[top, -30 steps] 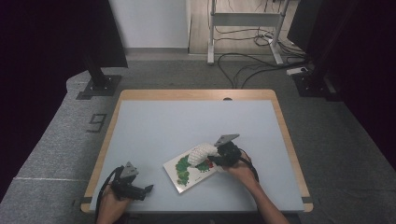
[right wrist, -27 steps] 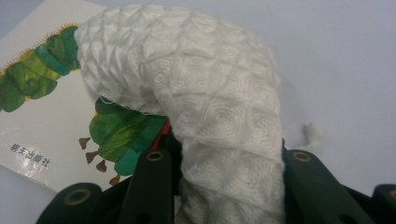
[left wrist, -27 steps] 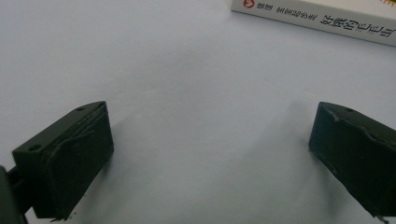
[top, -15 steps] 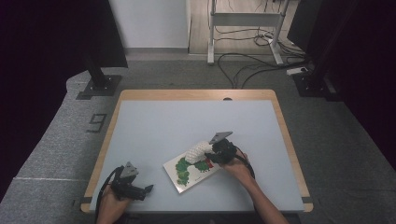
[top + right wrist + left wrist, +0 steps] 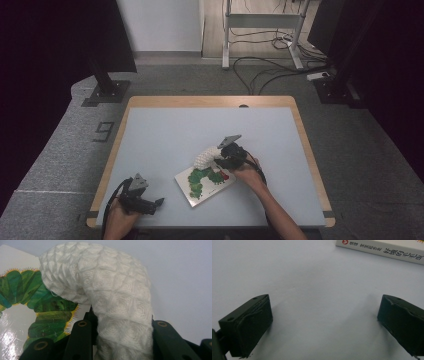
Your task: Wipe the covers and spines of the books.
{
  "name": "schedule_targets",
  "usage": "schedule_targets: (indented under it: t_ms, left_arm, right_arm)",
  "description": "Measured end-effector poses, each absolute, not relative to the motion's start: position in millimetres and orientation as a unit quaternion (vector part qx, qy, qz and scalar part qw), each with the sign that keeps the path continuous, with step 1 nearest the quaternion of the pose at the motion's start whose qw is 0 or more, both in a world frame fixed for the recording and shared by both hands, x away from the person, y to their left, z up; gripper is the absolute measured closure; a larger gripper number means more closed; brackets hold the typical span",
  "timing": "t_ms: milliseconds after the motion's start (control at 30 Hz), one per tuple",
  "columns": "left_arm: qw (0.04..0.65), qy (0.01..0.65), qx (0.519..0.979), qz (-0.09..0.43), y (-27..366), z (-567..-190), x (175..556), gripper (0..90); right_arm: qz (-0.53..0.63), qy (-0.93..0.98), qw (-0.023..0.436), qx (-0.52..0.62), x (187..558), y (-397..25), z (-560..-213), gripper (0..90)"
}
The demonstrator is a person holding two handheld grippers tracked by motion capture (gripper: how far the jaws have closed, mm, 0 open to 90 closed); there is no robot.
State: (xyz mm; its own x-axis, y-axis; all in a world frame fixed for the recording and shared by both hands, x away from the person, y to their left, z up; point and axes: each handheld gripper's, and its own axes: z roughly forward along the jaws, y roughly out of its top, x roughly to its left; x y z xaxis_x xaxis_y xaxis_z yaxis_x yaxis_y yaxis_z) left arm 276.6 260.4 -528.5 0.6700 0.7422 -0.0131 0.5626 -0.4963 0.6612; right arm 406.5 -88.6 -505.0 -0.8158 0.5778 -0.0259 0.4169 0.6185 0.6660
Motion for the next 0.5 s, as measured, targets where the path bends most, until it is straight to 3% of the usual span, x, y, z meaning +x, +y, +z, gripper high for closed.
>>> schedule_targets:
  t_ms: [500]
  left_arm:
    - [0.326,0.382,0.854,0.138,260,-529,277,0.0]
  right_arm:
    - [0.348,0.899,0.103,0.243,393,-68,-505,63.8]
